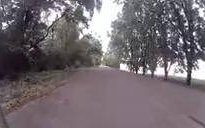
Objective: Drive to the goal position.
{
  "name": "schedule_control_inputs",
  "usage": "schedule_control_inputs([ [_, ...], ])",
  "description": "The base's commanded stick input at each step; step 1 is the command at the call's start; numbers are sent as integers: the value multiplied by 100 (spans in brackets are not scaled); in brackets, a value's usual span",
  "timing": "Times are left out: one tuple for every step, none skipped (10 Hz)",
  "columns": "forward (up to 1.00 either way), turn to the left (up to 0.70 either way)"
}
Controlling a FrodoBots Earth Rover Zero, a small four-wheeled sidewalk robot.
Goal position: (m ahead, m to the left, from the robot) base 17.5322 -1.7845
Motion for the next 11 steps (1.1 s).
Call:
schedule_control_inputs([
  [70,0],
  [70,0],
  [70,0],
  [70,0],
  [70,0],
  [70,0],
  [70,0],
  [70,0],
  [70,0],
  [70,0],
  [70,0],
])
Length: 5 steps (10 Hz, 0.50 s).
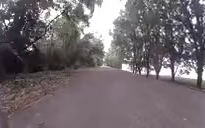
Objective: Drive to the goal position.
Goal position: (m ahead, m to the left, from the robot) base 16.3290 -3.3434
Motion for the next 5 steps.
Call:
schedule_control_inputs([
  [70,0],
  [70,0],
  [70,0],
  [70,0],
  [70,0],
])
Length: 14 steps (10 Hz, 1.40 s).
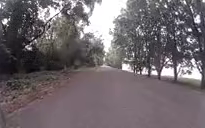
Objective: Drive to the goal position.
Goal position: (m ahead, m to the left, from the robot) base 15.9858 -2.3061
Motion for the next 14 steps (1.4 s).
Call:
schedule_control_inputs([
  [70,0],
  [70,0],
  [70,0],
  [70,-18],
  [70,-34],
  [70,-33],
  [70,-32],
  [70,-25],
  [70,0],
  [70,0],
  [70,0],
  [70,0],
  [70,0],
  [70,0],
])
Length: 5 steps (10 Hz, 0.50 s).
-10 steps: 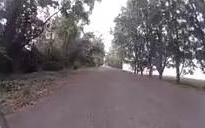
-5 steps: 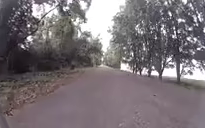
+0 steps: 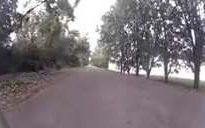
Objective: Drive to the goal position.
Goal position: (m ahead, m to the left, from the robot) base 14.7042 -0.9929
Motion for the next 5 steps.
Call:
schedule_control_inputs([
  [70,0],
  [70,0],
  [70,0],
  [70,0],
  [70,0],
])
